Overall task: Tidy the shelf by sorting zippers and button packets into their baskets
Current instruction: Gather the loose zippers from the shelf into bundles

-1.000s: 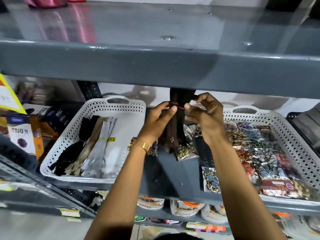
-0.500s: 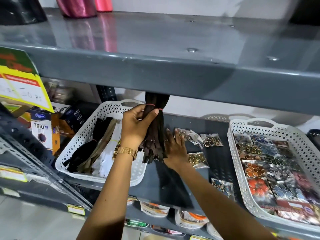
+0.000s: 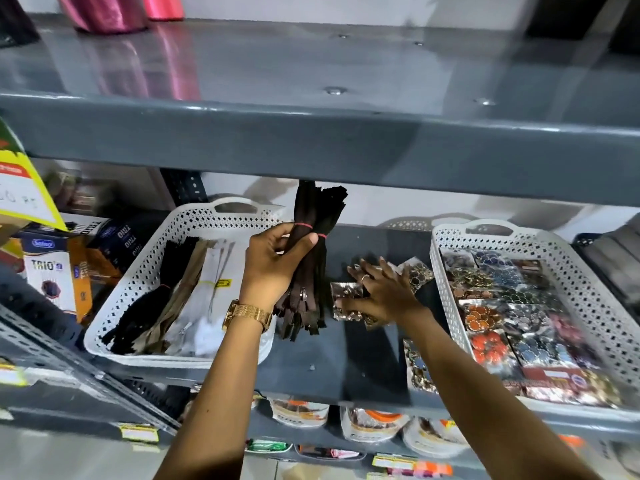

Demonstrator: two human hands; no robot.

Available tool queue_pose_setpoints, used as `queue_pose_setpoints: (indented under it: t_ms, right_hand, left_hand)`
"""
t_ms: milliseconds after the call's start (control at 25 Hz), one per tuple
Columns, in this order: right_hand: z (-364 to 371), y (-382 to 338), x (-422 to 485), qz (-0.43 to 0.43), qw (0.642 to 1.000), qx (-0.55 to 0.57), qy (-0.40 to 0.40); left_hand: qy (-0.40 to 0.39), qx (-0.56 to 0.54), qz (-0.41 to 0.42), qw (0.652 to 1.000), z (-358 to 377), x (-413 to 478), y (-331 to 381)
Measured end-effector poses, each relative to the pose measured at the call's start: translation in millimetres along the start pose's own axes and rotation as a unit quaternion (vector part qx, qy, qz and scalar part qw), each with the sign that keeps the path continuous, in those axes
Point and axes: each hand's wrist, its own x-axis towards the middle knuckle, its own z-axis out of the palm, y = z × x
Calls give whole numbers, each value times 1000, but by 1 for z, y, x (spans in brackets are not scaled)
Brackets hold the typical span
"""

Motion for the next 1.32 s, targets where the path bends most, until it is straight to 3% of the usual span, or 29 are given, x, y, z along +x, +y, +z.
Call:
queue_pose_setpoints:
  t_ms: [120,200,280,360,520,720,920,1120,1320]
  right_hand:
    - [-8,9,-31,23,998,54,-35]
    - [-4,7,-65,65,994,72,51]
    - [11,-6,-111,137,968,150,146]
    - [32,-28,-150,197,952,199,126]
    - [52,-35,-144,233,953,151,121]
    - [32,-13,-101,203,959,183,69]
    - [6,-7,-71,181,967,72,163]
    - [12,17,-24,166,979,87,80]
    - [17,14,-30,138,967,93,193]
  left_hand:
    - [-21,-4,-3,1000,9,-3,-4]
    - [-28,-12,-7,1000,15,-6,-5]
    - [-33,-14,-14,999,20,-7,-8]
    - [-41,-8,-23,999,24,-8,-11]
    - [-46,19,-32,998,36,-12,-15]
    - [-45,46,-32,997,38,-21,-12]
    - [-31,62,-33,997,28,-23,-14]
    - [-28,57,-39,997,28,-22,-14]
    - [-47,84,-37,995,29,-21,-19]
